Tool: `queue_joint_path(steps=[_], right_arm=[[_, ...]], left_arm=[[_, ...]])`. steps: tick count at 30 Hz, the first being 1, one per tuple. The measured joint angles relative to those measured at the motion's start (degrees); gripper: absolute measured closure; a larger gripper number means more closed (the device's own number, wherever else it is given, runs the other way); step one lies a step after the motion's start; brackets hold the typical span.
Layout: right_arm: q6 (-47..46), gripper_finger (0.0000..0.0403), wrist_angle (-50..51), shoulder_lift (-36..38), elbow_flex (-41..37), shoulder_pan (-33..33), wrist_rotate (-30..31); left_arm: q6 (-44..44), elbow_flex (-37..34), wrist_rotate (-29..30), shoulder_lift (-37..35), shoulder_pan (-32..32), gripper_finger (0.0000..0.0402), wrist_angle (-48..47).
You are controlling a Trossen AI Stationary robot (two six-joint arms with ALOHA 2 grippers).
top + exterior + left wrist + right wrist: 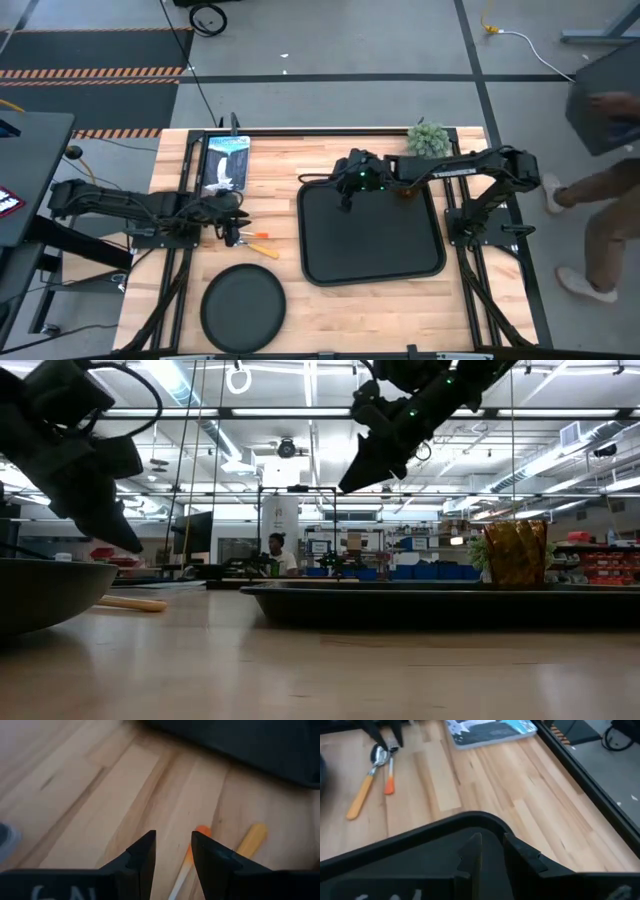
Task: Pick and place plate/cup/fork/spoon on tray
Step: Put the black plate on the black tray
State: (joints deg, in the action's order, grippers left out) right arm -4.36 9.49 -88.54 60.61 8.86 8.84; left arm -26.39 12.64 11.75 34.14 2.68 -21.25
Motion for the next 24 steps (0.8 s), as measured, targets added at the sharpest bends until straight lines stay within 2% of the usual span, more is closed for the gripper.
queue_joint_path(steps=[6, 14, 21, 24], right_arm=[[1.6, 0.0315, 0.1, -3.8, 4.3, -1.7, 0.0], [1.6, 0.0315, 0.7, -8.9, 9.0, -4.3, -3.8], [1.6, 0.0315, 1.4, -10.9, 10.9, -7.0, -4.2], [1.4, 0.0315, 1.7, -10.7, 11.0, -8.2, -4.1]], left_arm=[[-1.6, 1.5, -1.4, 3.5, 0.0, 0.0269, -0.7], [-3.1, 3.3, -8.0, 5.9, 0.0, 0.0269, -2.1], [-3.2, 7.3, -15.5, 9.4, 0.7, 0.0269, -7.6], [-3.4, 9.2, -16.8, 11.7, 3.0, 0.0269, -9.2]])
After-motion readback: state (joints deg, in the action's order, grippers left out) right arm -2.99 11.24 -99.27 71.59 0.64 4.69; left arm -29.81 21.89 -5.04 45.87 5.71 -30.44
